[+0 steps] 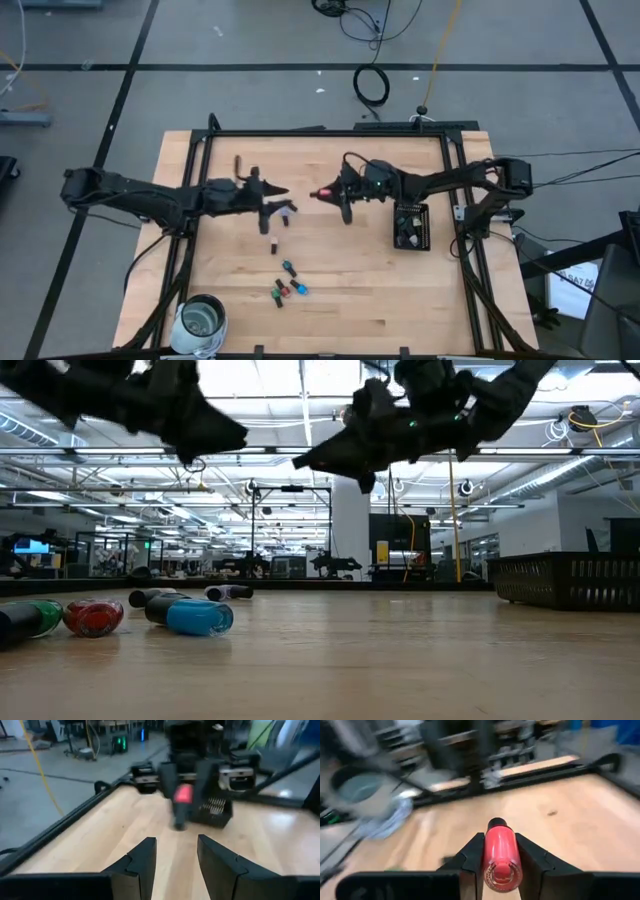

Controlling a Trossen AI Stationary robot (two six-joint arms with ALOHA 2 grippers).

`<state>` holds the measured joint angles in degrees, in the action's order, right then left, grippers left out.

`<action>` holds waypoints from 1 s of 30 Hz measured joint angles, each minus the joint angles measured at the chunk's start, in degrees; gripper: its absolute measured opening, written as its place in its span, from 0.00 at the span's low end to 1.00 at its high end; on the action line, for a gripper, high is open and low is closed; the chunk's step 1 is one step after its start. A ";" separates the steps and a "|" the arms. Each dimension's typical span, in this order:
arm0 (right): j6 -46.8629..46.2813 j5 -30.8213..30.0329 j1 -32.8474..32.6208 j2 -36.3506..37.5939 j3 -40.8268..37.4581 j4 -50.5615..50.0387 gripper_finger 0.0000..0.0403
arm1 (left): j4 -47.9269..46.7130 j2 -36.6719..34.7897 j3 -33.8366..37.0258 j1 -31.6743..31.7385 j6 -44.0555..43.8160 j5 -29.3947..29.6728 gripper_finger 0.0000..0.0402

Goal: Pick & Place Nail Polish
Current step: Put the light orange nail polish into the black basket

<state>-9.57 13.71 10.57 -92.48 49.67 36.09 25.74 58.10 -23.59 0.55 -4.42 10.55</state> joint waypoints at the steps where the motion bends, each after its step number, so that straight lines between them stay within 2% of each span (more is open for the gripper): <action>1: 0.76 0.06 -0.42 1.52 0.00 -3.44 0.16 | 2.50 -0.97 2.47 0.86 -1.28 -0.95 0.35; 4: 3.13 -0.40 -2.38 6.90 -0.68 -13.95 0.16 | 8.63 -2.95 8.52 3.26 -4.93 -1.74 0.35; 7: 2.73 -1.25 -5.65 12.69 -3.63 -19.03 0.16 | 12.05 -4.86 12.39 5.22 -8.63 -1.64 0.35; 12: -0.15 -7.51 -11.10 22.97 -11.30 -19.17 0.16 | 12.13 -5.77 13.98 7.24 -9.43 -1.56 0.35; 19: -0.81 -12.70 -17.95 37.75 -23.81 -17.14 0.16 | 11.65 -5.72 13.98 8.97 -8.82 -1.96 0.35; 25: -3.22 -12.21 -21.50 49.36 -31.80 -17.24 0.16 | 12.81 -5.74 13.98 11.14 -10.11 -9.31 0.35; 30: -3.45 -12.33 -22.36 58.74 -33.57 -24.24 0.16 | 14.46 -5.74 13.98 14.29 -10.68 -14.04 0.35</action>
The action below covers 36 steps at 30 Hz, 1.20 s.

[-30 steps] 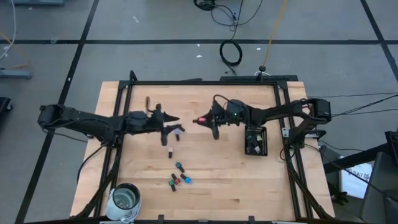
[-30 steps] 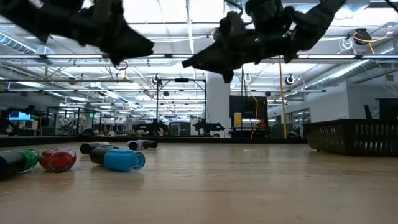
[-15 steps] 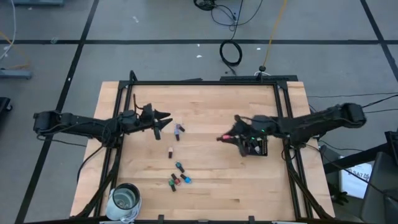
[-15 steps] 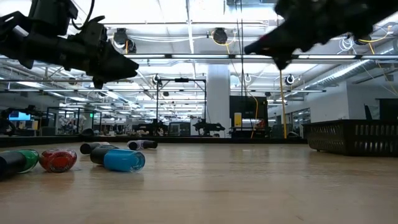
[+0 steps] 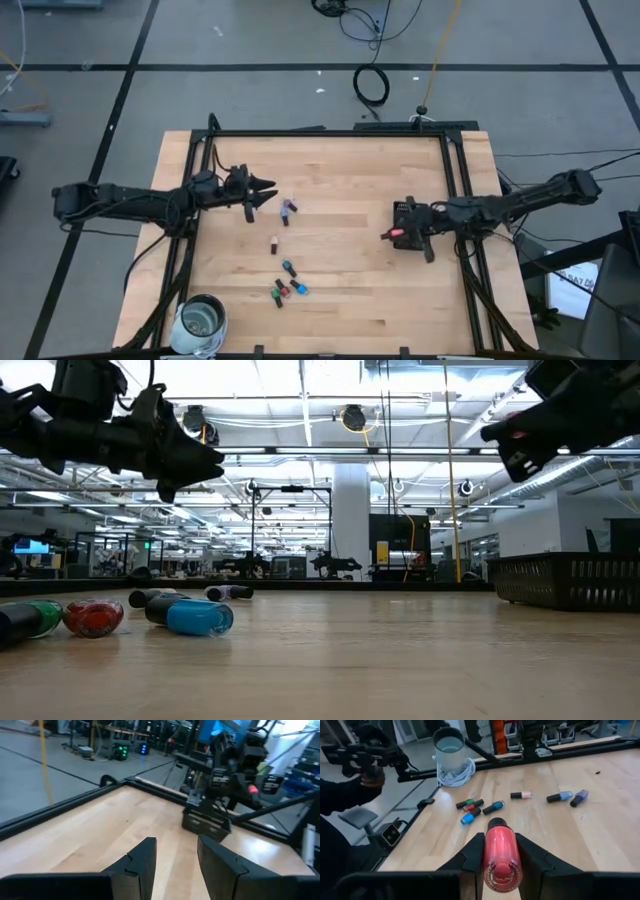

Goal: Pick & Place Nail Polish
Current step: Put the light orange nail polish into the black basket

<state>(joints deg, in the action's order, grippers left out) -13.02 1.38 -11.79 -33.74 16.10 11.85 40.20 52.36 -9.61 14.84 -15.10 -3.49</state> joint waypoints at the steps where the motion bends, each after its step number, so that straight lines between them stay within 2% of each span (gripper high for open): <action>1: -0.09 -0.18 0.00 1.90 0.00 -2.14 0.16 | -0.08 0.00 0.00 0.61 -0.06 0.02 0.35; 6: -3.02 -5.06 0.04 11.07 0.00 -16.03 0.16 | -3.71 0.02 -0.02 2.72 -2.86 0.08 0.35; 8: -5.66 -8.72 0.03 14.24 0.00 -22.93 0.16 | -5.45 0.02 0.00 2.87 -3.84 0.08 0.35; 13: -13.36 -17.38 0.04 17.97 -0.05 -37.13 0.16 | -6.25 0.02 0.00 2.87 -4.56 0.09 0.35; 19: -16.48 -19.42 0.04 16.28 -0.26 -37.04 0.16 | -6.07 0.02 0.00 2.87 -4.32 1.40 0.35; 23: -21.96 -22.38 0.04 13.87 -0.26 -37.78 0.16 | -6.22 0.02 0.00 2.87 -4.40 2.03 0.35; 36: -38.45 -23.91 0.07 6.05 -0.28 -43.05 0.16 | -6.70 0.02 -0.02 2.87 -3.20 2.05 0.35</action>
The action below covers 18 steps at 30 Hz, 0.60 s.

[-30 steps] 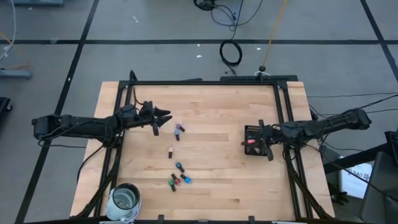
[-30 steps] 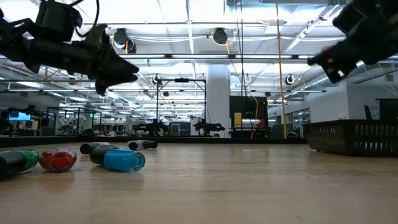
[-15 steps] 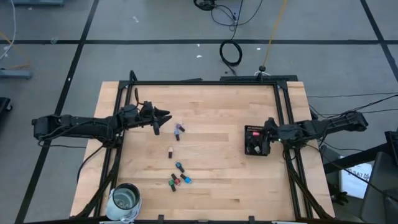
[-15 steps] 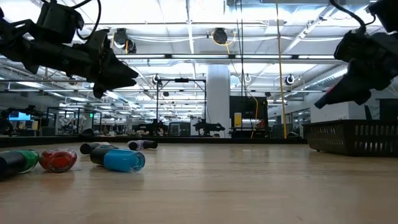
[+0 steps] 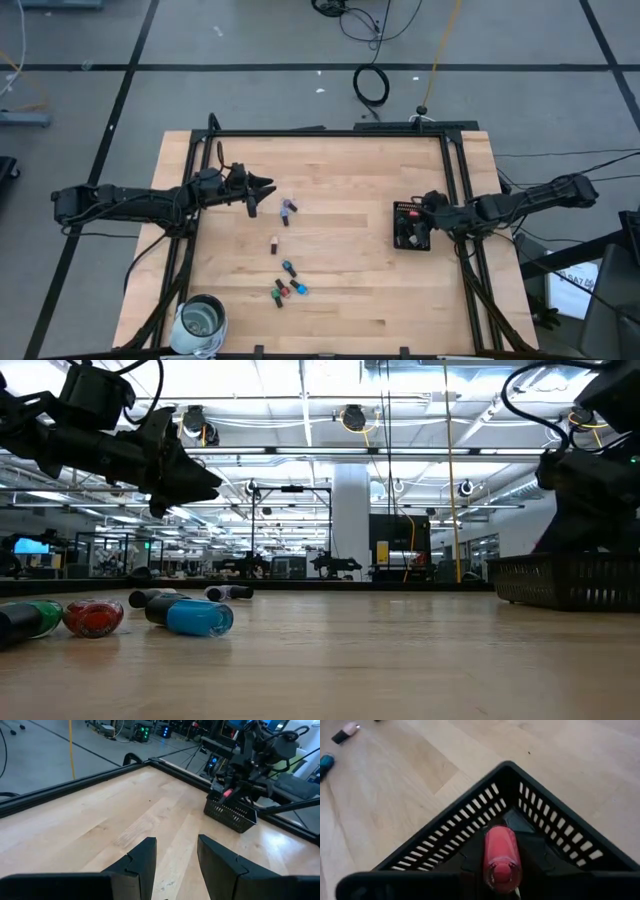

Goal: Pick & Place Nail Polish
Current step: Put the light orange nail polish into the black basket, then put the green nail polish into the black basket

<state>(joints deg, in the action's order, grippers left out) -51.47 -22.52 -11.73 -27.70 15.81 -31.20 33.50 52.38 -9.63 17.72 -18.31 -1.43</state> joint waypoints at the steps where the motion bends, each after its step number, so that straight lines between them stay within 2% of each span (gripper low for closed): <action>1: -0.41 0.04 0.00 -0.25 0.00 0.16 0.18 | 0.00 0.00 0.00 0.00 0.02 0.00 0.35; 10: -1.45 -0.07 0.00 -0.53 0.00 1.66 0.52 | 0.02 0.00 0.00 -0.02 0.17 -0.01 0.35; 14: -0.21 -0.62 0.00 -0.53 0.00 4.75 0.59 | -0.33 0.00 0.00 -0.50 0.18 -0.02 0.35; 18: 3.87 -3.79 0.01 -0.52 0.00 11.60 0.61 | -0.70 0.00 0.00 -0.70 0.17 0.00 0.35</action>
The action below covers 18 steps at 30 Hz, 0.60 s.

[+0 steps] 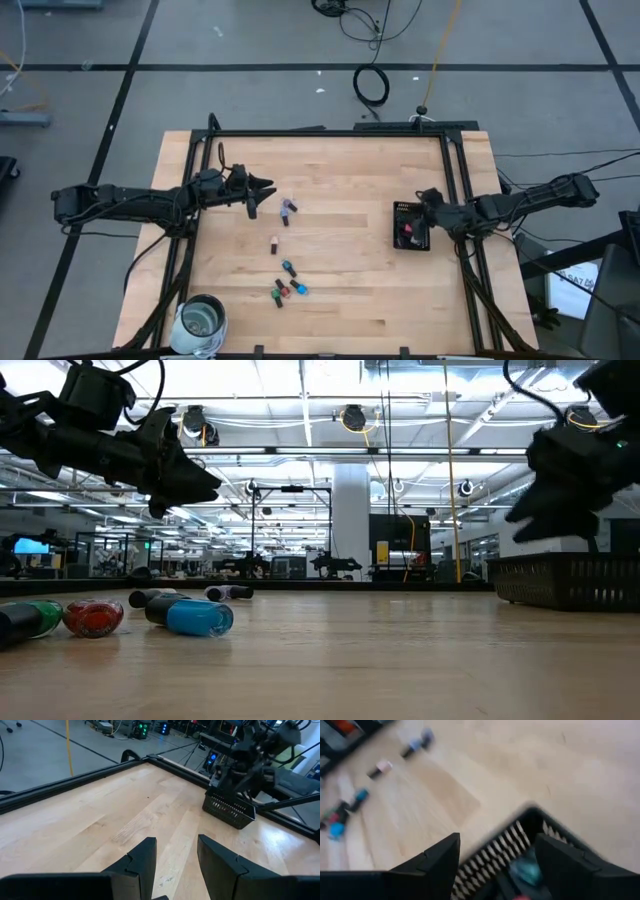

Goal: Pick & Place Nail Polish
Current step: Put the green nail polish into the black basket

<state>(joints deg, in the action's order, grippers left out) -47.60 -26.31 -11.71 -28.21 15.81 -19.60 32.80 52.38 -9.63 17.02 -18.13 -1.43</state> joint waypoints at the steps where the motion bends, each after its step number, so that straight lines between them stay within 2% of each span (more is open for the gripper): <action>1: 1.91 -0.97 0.01 -0.01 0.00 2.63 0.61 | 0.00 0.00 0.00 0.00 0.00 0.00 0.35; 12: 39.35 -2.12 0.07 -0.88 0.01 43.80 0.57 | 0.06 0.00 0.00 0.00 0.06 0.12 0.35; 15: 44.91 -0.24 0.10 -2.68 0.02 51.87 0.58 | -0.08 0.00 0.00 -0.28 -0.23 0.14 0.35; 18: 47.06 3.35 0.08 -5.14 0.04 55.70 0.58 | -0.22 0.51 0.00 -2.40 1.35 -1.99 0.35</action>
<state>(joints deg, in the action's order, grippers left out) -0.55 -22.97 -11.64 -33.36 15.86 36.09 32.57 52.89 -9.63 14.61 -16.78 -3.42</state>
